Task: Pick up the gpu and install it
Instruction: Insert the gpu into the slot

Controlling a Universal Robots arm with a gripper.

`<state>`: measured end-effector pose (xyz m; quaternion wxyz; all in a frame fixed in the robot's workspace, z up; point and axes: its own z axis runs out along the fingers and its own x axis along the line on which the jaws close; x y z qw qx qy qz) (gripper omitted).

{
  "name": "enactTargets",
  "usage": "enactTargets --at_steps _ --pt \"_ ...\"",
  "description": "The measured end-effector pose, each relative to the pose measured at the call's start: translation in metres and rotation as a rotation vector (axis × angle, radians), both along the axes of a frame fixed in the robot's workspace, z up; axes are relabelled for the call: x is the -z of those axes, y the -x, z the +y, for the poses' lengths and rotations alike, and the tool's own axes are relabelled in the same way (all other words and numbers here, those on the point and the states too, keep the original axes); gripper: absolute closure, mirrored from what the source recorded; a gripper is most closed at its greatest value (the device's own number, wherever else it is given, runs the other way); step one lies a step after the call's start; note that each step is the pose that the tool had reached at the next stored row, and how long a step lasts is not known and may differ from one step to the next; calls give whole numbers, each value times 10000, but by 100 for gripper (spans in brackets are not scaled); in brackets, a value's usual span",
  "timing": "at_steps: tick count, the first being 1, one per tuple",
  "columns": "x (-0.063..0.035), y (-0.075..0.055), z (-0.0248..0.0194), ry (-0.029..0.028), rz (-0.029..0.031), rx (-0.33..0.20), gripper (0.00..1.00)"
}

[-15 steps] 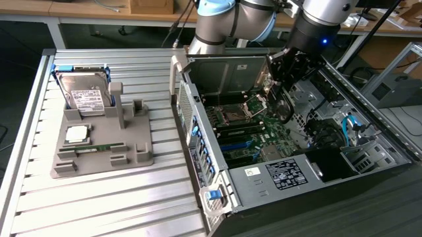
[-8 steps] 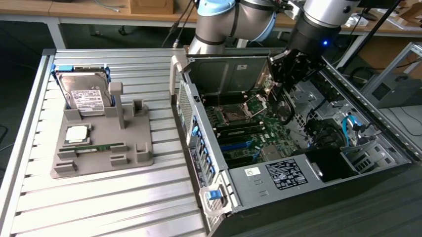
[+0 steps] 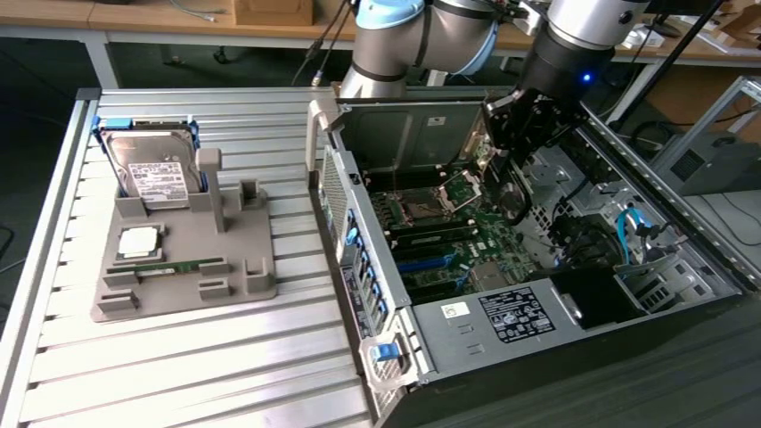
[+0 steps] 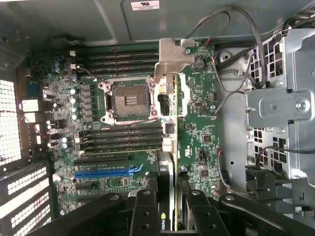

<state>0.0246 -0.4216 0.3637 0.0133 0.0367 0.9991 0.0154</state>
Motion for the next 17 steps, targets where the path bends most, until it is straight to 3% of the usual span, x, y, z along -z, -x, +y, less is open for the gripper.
enactTargets --at_steps 6,17 --pt "0 0 0 0 -1 -92 73" --pt "0 0 0 1 0 -1405 73"
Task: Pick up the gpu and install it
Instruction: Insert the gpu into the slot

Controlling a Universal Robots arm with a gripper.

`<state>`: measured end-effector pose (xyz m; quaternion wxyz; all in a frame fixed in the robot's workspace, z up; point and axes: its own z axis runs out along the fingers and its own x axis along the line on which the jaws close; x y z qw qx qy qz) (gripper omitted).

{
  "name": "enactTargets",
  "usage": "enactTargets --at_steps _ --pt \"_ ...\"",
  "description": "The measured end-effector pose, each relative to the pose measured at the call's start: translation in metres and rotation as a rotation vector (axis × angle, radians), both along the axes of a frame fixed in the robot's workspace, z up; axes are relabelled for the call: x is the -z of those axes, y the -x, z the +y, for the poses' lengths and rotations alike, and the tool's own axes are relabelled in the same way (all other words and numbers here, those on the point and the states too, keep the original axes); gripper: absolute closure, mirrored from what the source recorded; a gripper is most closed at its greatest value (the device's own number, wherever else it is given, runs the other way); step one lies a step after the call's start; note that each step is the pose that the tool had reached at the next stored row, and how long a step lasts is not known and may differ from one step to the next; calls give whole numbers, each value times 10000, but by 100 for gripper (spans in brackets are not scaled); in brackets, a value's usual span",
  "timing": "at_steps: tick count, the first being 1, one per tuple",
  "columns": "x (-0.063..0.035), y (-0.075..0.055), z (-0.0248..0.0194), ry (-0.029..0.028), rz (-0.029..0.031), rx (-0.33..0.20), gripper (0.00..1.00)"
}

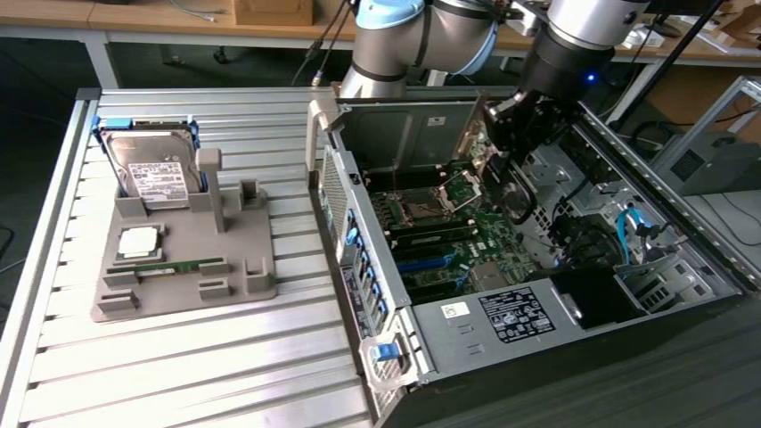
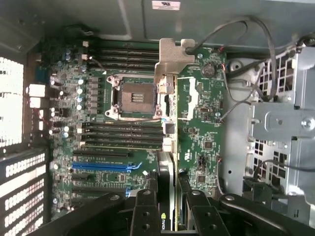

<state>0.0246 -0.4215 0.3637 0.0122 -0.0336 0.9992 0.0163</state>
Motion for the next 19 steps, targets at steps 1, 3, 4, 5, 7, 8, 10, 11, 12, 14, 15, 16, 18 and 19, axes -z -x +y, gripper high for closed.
enactTargets --at_steps 1,3,4,5,7,8,10,11,12,14,15,16,18,19 --pt "0 0 0 -1 0 -108 73" --pt "0 0 0 0 0 -413 73" --pt "0 0 0 0 0 -490 73" --pt "0 0 0 0 0 -623 73" --pt "0 0 0 0 0 -902 73" --pt "1 0 0 0 0 -1018 73" --pt "1 0 0 -1 0 -1195 73" --pt "1 0 0 -1 0 -1302 73" --pt "1 0 0 -1 0 -1405 73" --pt "1 0 -1 -1 0 -1613 73" --pt "1 0 -1 -1 0 -1721 73" --pt "1 0 -1 -1 0 -1789 73" --pt "1 0 -1 0 0 -1917 73" --pt "1 0 -1 -1 0 -1977 73"
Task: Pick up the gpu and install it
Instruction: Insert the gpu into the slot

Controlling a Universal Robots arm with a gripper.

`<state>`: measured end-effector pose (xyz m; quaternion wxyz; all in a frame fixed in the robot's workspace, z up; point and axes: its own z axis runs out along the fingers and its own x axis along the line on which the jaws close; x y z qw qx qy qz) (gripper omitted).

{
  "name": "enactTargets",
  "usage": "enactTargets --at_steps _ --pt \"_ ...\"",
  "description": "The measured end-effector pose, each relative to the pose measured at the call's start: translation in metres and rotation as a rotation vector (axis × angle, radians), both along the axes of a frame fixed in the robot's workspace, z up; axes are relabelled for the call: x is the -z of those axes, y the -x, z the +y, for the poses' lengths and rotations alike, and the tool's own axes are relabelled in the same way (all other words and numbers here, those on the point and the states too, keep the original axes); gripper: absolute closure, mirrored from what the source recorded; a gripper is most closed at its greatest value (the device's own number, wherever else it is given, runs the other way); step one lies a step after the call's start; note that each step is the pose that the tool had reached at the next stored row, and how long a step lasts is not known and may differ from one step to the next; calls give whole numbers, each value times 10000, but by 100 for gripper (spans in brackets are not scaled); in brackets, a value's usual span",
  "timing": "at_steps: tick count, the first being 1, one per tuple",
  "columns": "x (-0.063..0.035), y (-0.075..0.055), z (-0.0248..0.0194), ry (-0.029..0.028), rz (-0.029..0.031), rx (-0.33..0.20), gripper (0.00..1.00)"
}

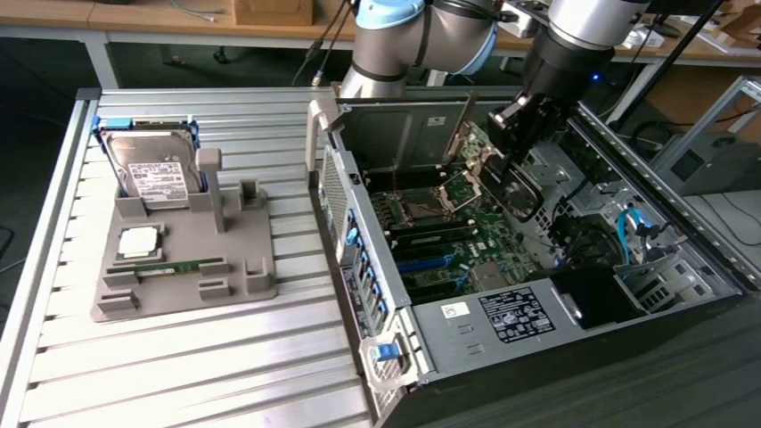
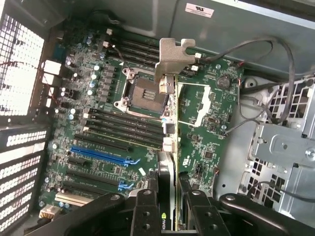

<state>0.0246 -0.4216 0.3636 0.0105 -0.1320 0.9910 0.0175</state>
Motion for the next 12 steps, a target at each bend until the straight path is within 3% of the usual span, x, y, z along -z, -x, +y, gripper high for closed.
enactTargets --at_steps 12 --pt "1 0 0 0 0 -695 73"
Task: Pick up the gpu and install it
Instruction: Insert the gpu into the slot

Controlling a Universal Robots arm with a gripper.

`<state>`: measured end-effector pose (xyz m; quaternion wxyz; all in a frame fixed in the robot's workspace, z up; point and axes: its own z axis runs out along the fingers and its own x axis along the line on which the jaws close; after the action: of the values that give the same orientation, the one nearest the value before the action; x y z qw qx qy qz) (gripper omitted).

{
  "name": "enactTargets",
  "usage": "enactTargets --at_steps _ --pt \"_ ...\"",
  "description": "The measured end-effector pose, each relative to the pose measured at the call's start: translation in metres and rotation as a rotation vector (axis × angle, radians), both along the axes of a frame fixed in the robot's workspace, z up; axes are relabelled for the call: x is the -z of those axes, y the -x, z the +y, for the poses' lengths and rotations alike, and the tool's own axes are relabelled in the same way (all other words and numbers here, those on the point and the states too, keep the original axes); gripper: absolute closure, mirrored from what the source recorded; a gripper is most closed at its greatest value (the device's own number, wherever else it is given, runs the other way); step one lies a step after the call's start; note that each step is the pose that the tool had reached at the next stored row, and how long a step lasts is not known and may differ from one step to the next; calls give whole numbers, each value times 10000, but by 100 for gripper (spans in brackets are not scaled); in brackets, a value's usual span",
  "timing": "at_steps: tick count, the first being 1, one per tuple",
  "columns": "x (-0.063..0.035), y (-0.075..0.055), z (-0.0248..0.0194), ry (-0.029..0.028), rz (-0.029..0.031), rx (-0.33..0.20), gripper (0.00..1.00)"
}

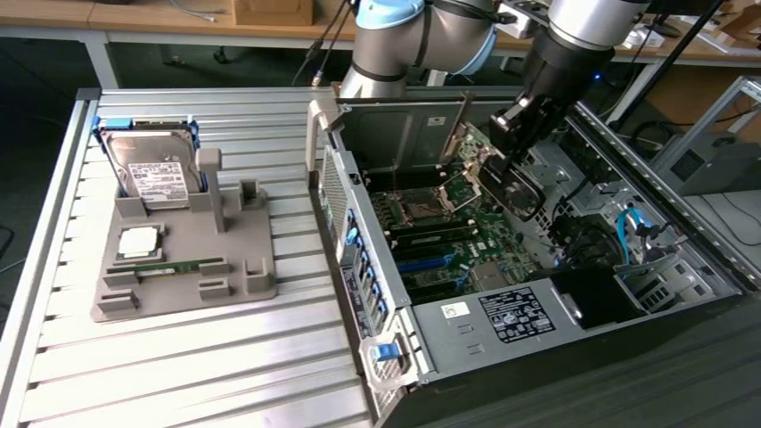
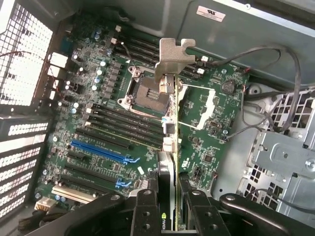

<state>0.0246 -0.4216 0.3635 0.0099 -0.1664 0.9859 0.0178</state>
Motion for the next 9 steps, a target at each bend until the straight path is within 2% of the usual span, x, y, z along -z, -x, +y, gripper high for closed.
enactTargets --at_steps 9 --pt "0 0 0 0 0 -606 73"
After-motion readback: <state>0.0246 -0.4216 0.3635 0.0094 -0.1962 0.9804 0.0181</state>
